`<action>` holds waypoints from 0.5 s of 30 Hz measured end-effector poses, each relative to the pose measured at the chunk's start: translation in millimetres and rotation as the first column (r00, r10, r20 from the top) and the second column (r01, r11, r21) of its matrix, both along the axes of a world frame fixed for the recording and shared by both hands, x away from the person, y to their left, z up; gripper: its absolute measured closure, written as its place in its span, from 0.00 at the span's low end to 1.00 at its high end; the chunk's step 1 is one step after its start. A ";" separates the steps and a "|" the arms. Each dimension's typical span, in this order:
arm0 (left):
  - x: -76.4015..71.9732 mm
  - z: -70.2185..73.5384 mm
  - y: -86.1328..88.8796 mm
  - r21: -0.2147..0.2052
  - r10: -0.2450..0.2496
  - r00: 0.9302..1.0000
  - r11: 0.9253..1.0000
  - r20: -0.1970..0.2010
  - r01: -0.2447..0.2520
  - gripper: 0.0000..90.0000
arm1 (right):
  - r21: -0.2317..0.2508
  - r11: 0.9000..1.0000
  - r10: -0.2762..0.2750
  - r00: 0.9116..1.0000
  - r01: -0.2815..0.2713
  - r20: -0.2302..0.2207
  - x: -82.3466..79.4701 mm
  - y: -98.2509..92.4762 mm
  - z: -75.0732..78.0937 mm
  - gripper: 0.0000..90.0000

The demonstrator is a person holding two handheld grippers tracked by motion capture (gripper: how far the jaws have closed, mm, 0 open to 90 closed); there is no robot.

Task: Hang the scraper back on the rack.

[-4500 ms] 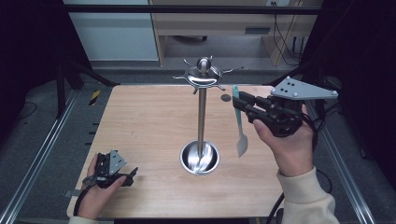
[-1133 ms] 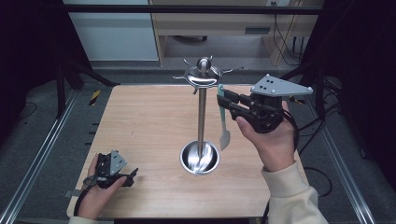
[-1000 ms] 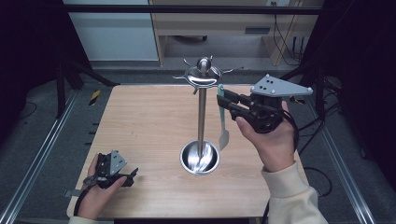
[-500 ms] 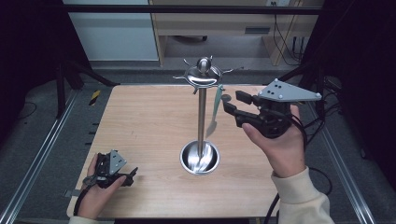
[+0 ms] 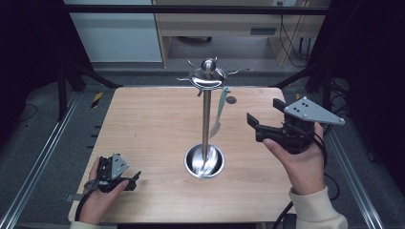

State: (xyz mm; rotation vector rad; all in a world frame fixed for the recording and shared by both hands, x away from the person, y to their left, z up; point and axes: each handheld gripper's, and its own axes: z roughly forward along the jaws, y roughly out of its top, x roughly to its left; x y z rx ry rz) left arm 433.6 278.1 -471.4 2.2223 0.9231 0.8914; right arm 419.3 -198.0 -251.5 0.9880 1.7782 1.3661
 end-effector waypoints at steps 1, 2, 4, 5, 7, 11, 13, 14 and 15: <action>0.2 0.0 0.1 -0.002 0.001 1.000 1.000 0.001 -0.001 0.05 | -0.013 1.000 -0.017 1.000 0.017 -0.002 -1.1 -4.1 -6.3 0.14; 0.3 0.0 0.1 -0.003 0.003 1.000 1.000 0.002 -0.003 0.05 | -0.013 1.000 -0.017 1.000 0.017 -0.002 -1.1 -4.1 -6.3 0.14; 0.2 0.0 0.0 -0.017 0.011 1.000 1.000 0.013 -0.011 0.05 | -0.011 1.000 -0.020 1.000 0.020 -0.006 -2.8 -7.4 -13.1 0.13; -0.1 0.9 0.6 -0.017 0.012 1.000 1.000 0.015 -0.012 0.05 | -0.008 1.000 -0.023 1.000 0.023 -0.013 -3.5 -8.3 -17.4 0.12; -0.7 1.6 1.3 -0.015 0.013 1.000 1.000 0.016 -0.013 0.04 | -0.007 1.000 -0.031 0.999 0.031 -0.017 -5.4 -9.4 -27.0 0.12; -1.2 1.5 1.3 -0.011 0.011 1.000 1.000 0.014 -0.011 0.04 | -0.009 0.999 -0.043 0.999 0.043 -0.024 -9.1 -10.9 -44.5 0.11; -1.2 1.6 1.0 -0.011 0.009 1.000 1.000 0.012 -0.008 0.04 | -0.011 0.999 -0.046 0.998 0.046 -0.030 -10.7 -11.9 -51.2 0.10; -1.2 1.0 0.8 -0.011 0.010 1.000 1.000 0.013 -0.010 0.04 | -0.016 0.999 -0.051 0.998 0.051 -0.028 -11.5 -12.8 -55.6 0.09; -1.1 0.7 0.7 -0.010 0.010 1.000 1.000 0.012 -0.010 0.04 | -0.017 0.998 -0.055 0.998 0.054 -0.027 -12.3 -13.5 -59.2 0.09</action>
